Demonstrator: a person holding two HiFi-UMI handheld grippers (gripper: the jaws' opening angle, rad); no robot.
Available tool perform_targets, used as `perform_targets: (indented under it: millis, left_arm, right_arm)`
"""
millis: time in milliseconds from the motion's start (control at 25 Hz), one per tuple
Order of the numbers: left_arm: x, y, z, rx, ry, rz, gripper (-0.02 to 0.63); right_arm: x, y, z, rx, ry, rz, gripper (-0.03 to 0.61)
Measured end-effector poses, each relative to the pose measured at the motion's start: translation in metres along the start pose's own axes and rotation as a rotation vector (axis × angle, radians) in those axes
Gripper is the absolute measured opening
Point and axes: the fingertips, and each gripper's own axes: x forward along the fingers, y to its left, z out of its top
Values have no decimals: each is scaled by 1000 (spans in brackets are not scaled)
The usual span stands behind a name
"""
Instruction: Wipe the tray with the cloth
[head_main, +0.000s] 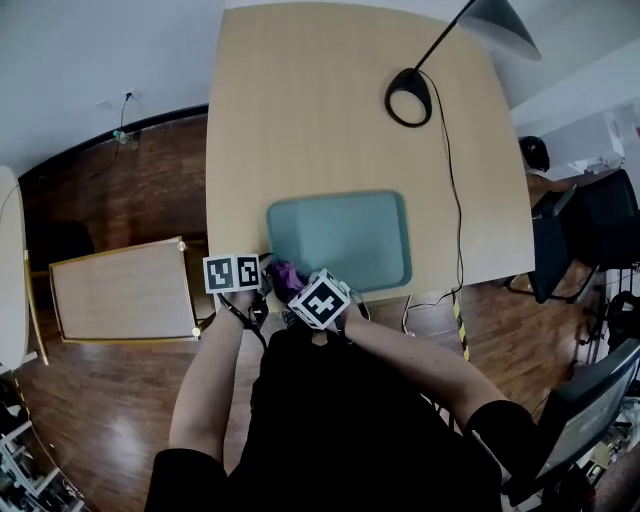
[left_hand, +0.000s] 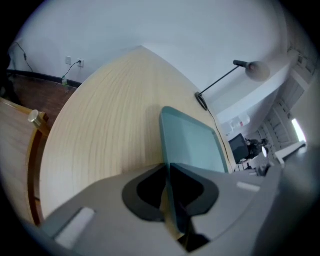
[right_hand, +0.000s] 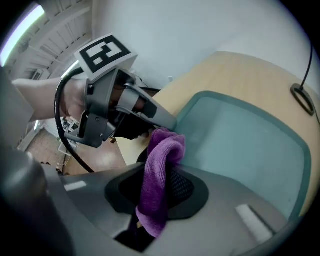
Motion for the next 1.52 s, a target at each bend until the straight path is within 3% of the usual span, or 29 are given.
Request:
perform_targets:
  millis: [120, 200, 320, 680, 960, 1080, 1240, 1360, 1440, 1520]
  left_arm:
    - [0, 0, 0, 47, 13, 28, 54]
    - [0, -1, -1, 87, 23, 54, 54]
    - [0, 0, -1, 133, 31, 88, 55]
    - [0, 3, -2, 144, 47, 116, 57]
    - [2, 3, -3, 181, 48, 190, 57]
    - [2, 5, -4, 195, 43, 225, 55]
    - [2, 7, -5, 196, 31, 255, 55]
    - [0, 7, -6, 187, 21, 249, 57]
    - [-5, 4, -7, 183, 7, 236, 130]
    - [-15, -1, -9, 173, -20, 229, 149]
  right_arm:
    - [-11, -3, 11, -62, -44, -53, 86]
    - [-17, -10, 7, -49, -52, -71, 86]
    - [-27, -31, -9, 1, -63, -102, 86]
    - [-85, -134, -101, 225, -77, -232, 86]
    - [-126, -200, -147, 330, -100, -324, 86]
    - [-126, -204, -151, 391, -137, -290, 86]
    - [-124, -201, -147, 366, -136, -272, 86]
    - [-135, -200, -135, 354, -191, -265, 86]
    - [-149, -205, -122, 348, -248, -272, 86]
    - [-166, -219, -115, 349, -295, -298, 86]
